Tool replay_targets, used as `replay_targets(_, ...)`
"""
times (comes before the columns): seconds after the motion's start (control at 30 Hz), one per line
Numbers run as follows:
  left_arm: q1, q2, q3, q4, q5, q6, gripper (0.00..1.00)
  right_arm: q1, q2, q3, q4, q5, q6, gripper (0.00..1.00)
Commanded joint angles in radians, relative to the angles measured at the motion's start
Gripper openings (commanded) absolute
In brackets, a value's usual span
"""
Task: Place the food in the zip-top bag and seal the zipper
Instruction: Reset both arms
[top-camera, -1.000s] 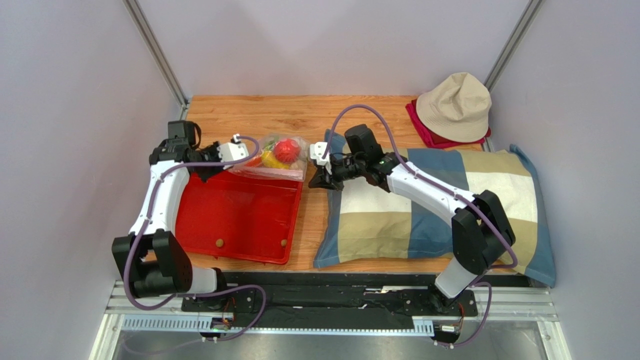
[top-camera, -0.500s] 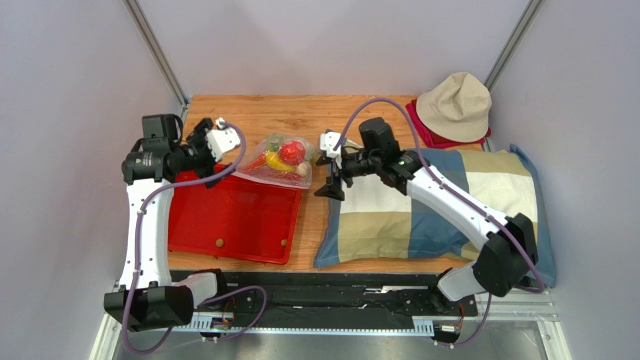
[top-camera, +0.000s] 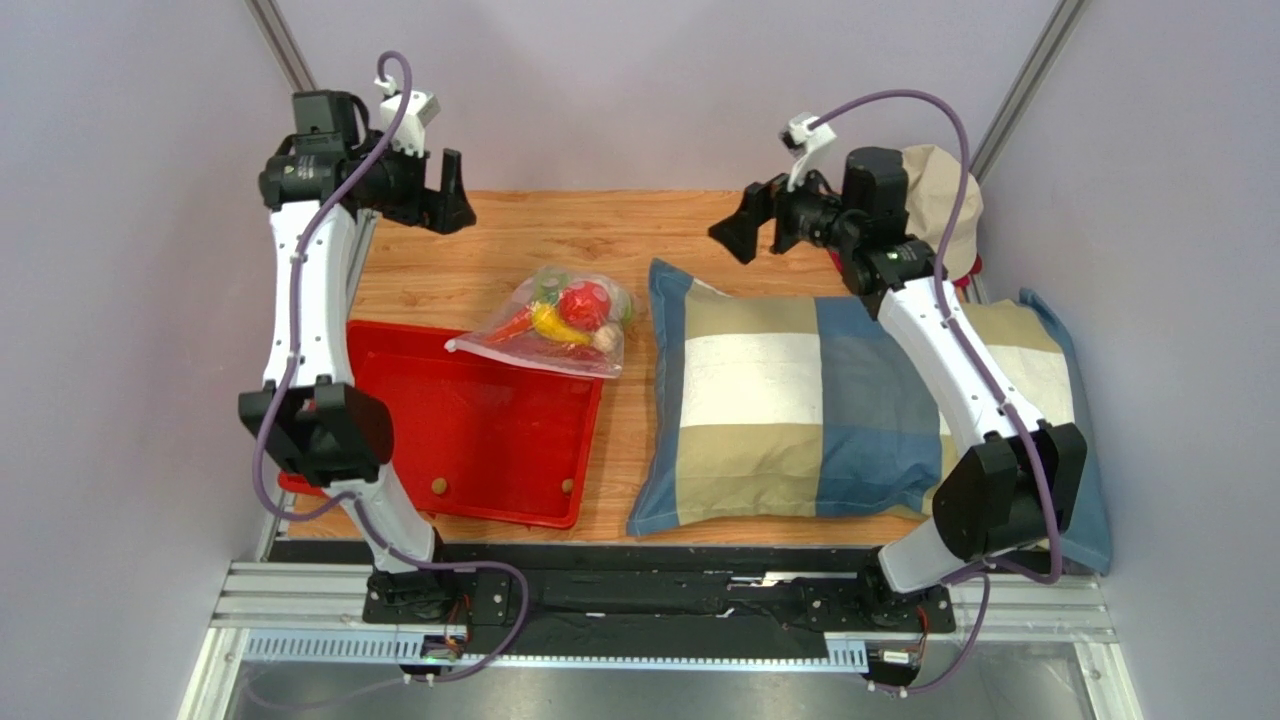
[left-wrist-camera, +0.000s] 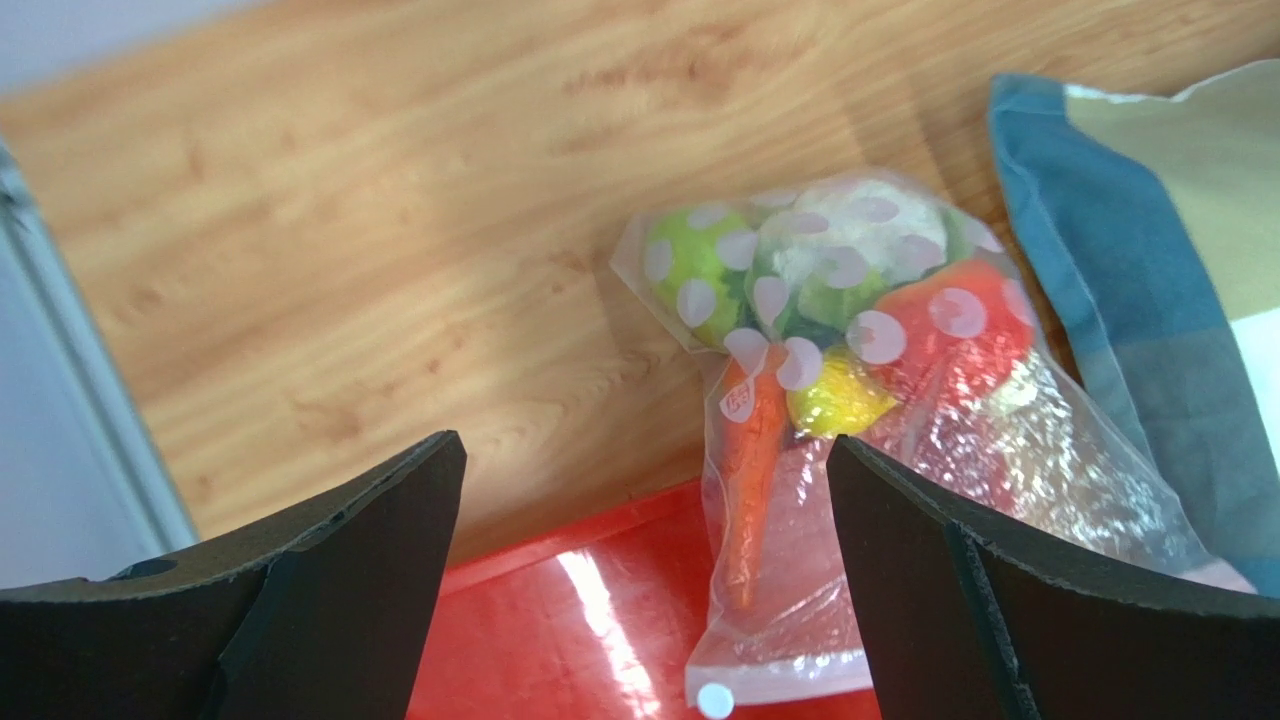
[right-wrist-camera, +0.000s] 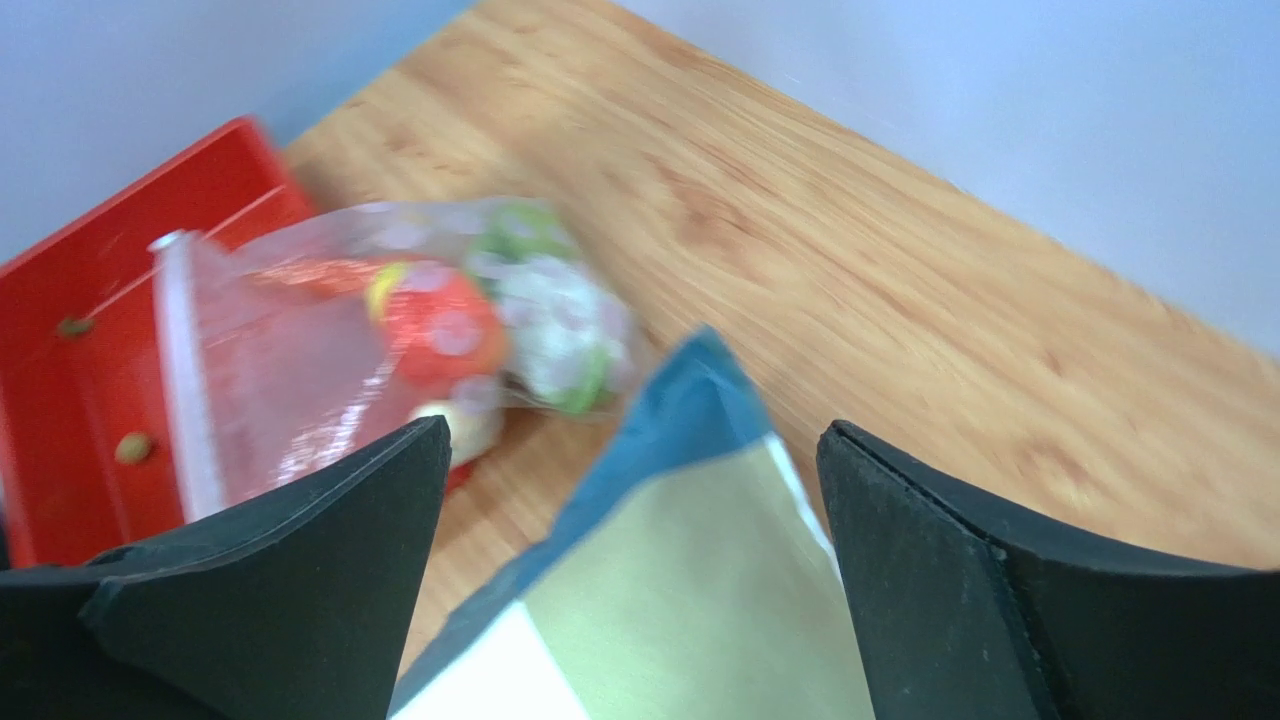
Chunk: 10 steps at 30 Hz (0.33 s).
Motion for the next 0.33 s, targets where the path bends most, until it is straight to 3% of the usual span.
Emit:
replay_targets(0.0, -0.068, 0.071, 0.024, -0.022, -0.122, -0.162, 0.99, -0.095, 0.009, -0.056, -0.022, 0.074, 0.109, 0.98)
replay_targets(0.3, -0.118, 0.149, 0.053, 0.026, -0.128, -0.180, 0.99, -0.184, 0.023, -0.099, -0.036, 0.090, 0.103, 0.98)
